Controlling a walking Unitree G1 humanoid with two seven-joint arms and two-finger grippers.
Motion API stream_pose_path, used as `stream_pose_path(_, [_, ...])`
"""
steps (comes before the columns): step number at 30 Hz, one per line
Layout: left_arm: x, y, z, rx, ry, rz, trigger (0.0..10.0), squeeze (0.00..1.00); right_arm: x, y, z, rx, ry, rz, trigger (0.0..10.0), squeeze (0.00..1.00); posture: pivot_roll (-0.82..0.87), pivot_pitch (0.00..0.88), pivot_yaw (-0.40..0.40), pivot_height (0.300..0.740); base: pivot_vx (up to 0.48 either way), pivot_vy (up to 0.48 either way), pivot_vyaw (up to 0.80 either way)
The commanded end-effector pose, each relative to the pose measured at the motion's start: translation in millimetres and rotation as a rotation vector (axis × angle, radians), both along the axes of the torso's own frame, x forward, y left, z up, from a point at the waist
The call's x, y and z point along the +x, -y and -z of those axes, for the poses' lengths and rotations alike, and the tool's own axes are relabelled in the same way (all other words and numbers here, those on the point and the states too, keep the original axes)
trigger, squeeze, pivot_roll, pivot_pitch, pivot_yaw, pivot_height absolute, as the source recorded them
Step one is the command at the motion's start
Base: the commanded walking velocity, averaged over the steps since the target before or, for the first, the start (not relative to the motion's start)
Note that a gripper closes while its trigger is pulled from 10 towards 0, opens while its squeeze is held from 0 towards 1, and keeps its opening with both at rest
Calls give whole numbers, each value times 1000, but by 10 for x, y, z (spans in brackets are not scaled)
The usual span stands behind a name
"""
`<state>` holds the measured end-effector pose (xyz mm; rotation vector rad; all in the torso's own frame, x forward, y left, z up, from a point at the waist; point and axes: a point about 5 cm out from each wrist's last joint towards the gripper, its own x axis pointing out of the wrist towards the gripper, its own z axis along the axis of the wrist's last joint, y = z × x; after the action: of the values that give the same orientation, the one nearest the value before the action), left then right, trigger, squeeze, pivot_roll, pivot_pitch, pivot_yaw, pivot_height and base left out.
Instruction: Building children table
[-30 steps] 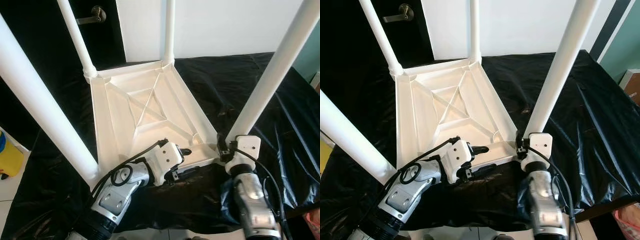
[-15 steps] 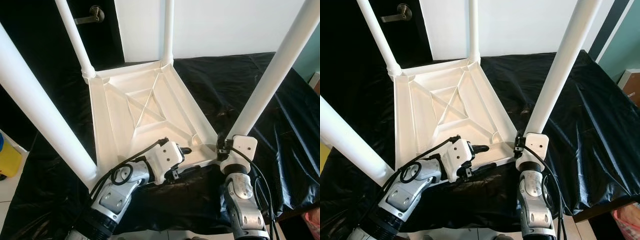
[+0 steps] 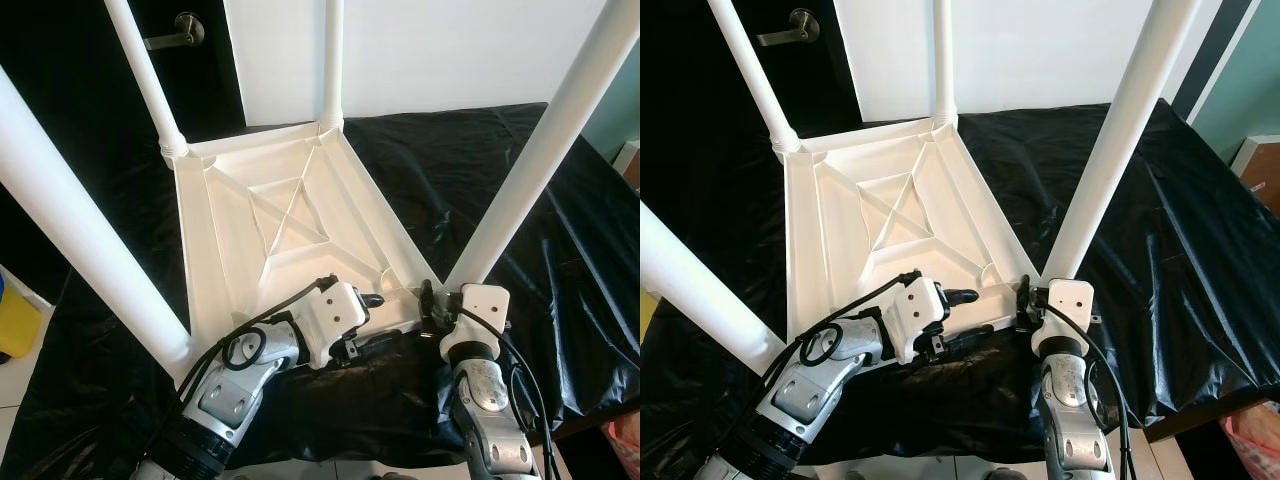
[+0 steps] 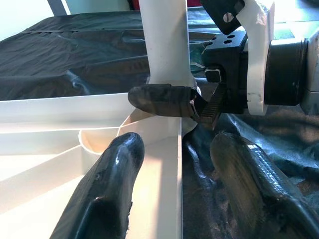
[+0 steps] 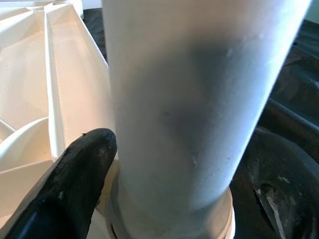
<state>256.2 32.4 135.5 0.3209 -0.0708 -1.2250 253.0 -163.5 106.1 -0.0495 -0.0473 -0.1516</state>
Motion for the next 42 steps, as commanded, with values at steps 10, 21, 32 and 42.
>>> stream_pose_path(10, [7,-26,-5,4,1,-18,10000,0,-3,325,-99,-37,27,-334,10000,0,-159,71,29,740,0,0,0])
stream_pose_path(21, [67,-35,-48,1,16,-30,10000,0,144,420,-232,-104,10,-541,10000,0,-148,64,21,740,0,0,0])
stream_pose_path(32, [142,-87,-19,-65,11,-131,10000,0,99,349,-118,-67,85,-448,10000,0,-140,73,22,740,0,0,0])
stream_pose_path(42, [311,-200,-35,-172,22,-299,10000,0,44,165,19,-5,113,-321,10000,0,-145,81,34,740,0,0,0])
